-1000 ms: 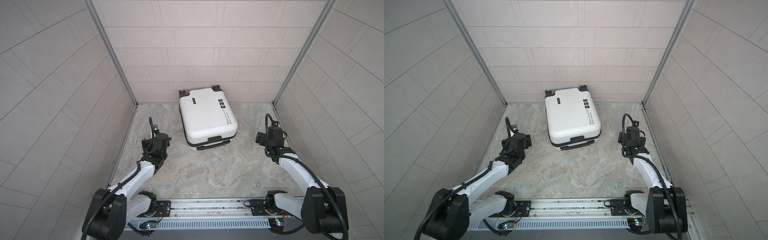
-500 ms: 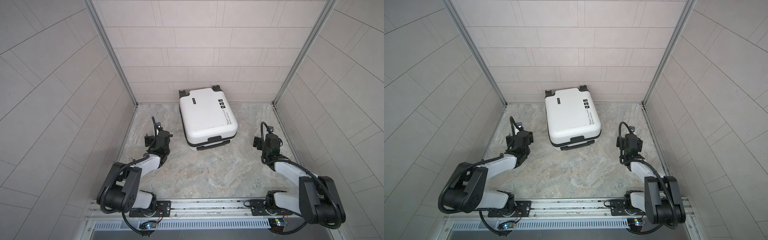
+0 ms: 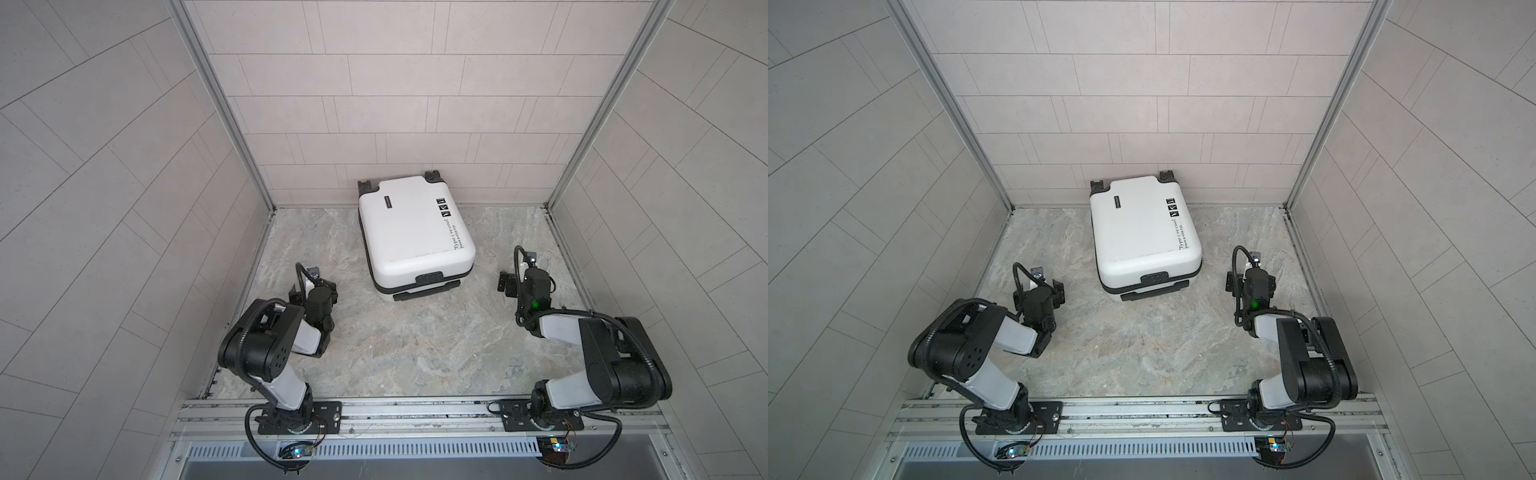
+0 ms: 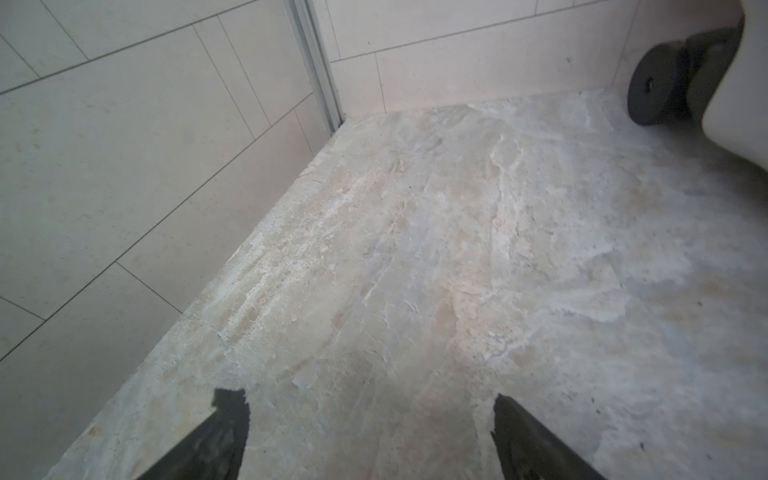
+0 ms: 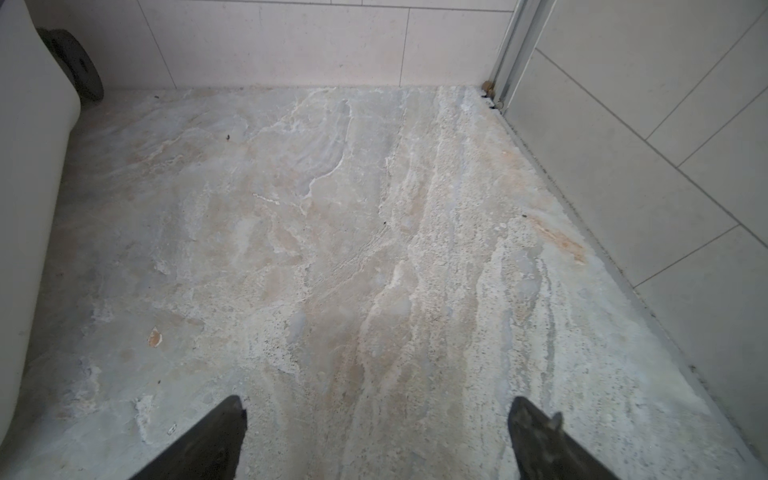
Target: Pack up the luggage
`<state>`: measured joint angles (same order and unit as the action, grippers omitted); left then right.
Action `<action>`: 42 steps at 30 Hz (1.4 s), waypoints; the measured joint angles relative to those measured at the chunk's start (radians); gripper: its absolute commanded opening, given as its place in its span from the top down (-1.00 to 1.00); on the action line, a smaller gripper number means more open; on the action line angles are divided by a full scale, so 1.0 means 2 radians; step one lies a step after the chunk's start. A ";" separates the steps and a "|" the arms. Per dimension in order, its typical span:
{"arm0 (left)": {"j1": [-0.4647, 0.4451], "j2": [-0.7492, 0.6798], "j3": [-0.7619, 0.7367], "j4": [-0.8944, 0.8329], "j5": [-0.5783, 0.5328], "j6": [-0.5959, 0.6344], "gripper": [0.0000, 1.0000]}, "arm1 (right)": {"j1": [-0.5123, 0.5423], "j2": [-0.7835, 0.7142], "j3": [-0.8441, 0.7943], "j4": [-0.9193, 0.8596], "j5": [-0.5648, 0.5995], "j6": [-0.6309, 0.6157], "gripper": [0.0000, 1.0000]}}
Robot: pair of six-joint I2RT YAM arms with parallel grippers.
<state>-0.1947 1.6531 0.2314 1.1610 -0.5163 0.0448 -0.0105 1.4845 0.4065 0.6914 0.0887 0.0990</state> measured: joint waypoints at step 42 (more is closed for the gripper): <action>0.068 -0.021 0.083 -0.108 0.101 -0.047 -1.00 | 0.017 0.014 0.010 0.008 -0.007 -0.026 -0.99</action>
